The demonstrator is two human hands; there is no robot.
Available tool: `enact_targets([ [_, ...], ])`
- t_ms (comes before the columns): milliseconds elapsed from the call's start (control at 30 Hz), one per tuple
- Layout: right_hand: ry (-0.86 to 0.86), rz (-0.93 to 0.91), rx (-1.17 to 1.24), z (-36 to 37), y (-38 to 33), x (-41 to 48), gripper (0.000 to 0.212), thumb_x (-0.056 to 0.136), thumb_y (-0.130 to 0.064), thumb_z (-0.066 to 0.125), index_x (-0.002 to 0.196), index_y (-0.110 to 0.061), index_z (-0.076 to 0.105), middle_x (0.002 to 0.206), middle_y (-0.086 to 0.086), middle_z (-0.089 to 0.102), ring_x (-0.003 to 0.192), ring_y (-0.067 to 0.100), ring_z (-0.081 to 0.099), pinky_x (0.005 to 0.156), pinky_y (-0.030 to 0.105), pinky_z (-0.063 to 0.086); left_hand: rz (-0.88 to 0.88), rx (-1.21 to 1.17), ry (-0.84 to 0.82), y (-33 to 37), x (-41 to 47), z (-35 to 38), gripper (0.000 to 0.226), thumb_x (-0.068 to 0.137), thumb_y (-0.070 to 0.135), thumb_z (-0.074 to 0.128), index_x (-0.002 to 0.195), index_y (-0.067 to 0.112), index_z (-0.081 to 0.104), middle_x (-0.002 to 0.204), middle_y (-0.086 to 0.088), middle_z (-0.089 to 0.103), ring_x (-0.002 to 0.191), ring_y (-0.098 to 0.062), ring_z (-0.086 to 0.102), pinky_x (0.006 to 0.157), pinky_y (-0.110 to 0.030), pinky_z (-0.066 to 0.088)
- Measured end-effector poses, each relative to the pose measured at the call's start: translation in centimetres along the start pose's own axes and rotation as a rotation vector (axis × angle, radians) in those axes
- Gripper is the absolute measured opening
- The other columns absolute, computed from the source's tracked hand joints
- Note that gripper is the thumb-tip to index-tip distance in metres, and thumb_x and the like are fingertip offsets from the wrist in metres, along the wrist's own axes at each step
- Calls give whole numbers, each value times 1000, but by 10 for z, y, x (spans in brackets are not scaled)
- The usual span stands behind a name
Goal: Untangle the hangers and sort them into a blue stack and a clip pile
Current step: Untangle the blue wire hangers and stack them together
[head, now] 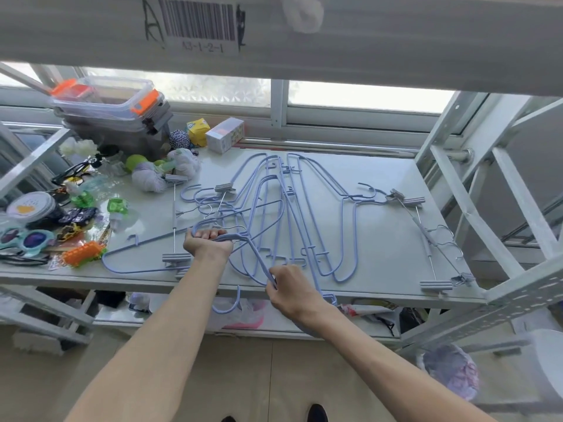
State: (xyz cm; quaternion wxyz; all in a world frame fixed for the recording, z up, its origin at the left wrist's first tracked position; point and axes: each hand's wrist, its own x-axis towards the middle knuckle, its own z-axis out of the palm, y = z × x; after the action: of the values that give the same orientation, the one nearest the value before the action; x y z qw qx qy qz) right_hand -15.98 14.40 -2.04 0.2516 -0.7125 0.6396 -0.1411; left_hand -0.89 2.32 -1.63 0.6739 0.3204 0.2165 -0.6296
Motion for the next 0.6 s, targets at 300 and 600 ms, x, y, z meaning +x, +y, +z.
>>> enact_targets([
  [300, 13, -29, 115, -4, -3, 0, 39, 92, -10, 47, 56, -13, 32, 51, 2, 32, 49, 22, 31, 45, 26, 23, 35, 15, -31, 4, 5, -6, 58, 96, 30, 46, 43, 20, 25, 37, 6, 19, 31, -13, 20, 50, -23, 23],
  [600, 79, -22, 132, -1, -16, -1, 39, 89, -7, 46, 56, -16, 29, 55, 5, 36, 50, 22, 32, 43, 26, 22, 175, 272, 23, -5, 4, 4, 29, 83, 43, 71, 79, 20, 53, 64, 7, 45, 50, -5, 47, 46, -14, 40],
])
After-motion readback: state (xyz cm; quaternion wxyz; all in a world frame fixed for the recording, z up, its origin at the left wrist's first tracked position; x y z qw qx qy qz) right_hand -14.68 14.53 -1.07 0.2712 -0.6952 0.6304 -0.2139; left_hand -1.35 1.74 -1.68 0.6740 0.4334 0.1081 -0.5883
